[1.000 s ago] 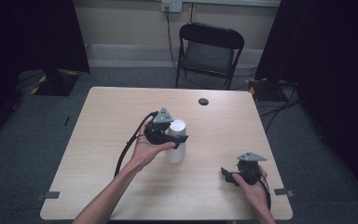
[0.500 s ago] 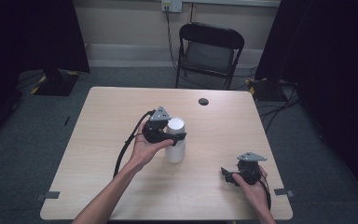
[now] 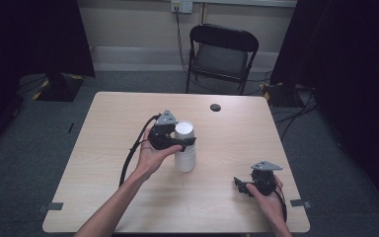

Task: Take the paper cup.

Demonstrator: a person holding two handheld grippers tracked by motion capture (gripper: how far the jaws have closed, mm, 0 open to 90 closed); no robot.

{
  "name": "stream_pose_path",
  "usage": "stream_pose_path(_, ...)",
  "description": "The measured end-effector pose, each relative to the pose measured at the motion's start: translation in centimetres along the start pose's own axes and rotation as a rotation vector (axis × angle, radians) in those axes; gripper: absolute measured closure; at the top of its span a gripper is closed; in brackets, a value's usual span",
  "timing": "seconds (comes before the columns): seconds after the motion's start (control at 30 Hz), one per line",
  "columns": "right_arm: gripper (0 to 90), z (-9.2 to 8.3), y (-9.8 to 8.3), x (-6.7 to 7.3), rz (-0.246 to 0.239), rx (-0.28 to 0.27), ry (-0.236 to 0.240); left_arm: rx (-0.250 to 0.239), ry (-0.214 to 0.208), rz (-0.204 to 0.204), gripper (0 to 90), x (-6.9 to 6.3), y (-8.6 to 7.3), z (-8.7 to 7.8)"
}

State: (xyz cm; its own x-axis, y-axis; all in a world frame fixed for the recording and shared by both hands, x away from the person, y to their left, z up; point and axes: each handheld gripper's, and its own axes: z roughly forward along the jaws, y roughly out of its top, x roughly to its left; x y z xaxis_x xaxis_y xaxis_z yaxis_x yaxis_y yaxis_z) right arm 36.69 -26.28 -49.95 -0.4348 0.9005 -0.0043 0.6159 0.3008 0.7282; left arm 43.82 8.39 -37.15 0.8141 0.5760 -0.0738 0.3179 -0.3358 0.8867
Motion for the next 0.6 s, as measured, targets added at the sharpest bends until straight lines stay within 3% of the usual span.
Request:
stream_pose_path(0.07, 9.9, 0.0, 0.0, 0.0, -0.001, 0.0, 0.0, -0.016, 0.005, 0.009, 30.9, -0.3, 0.33, -0.11)
stream_pose_path(0.33, 9.8, 0.0, 0.0, 0.0, -0.001, 0.0, 0.0, 0.007, 0.004, 0.02, 30.4, -0.31, 0.81, -0.21)
stream_pose_path(0.6, 9.9, 0.0, 0.0, 0.0, -0.001, 0.0, 0.0, -0.01, 0.003, 0.02, 30.6, -0.34, 1.18, -0.61)
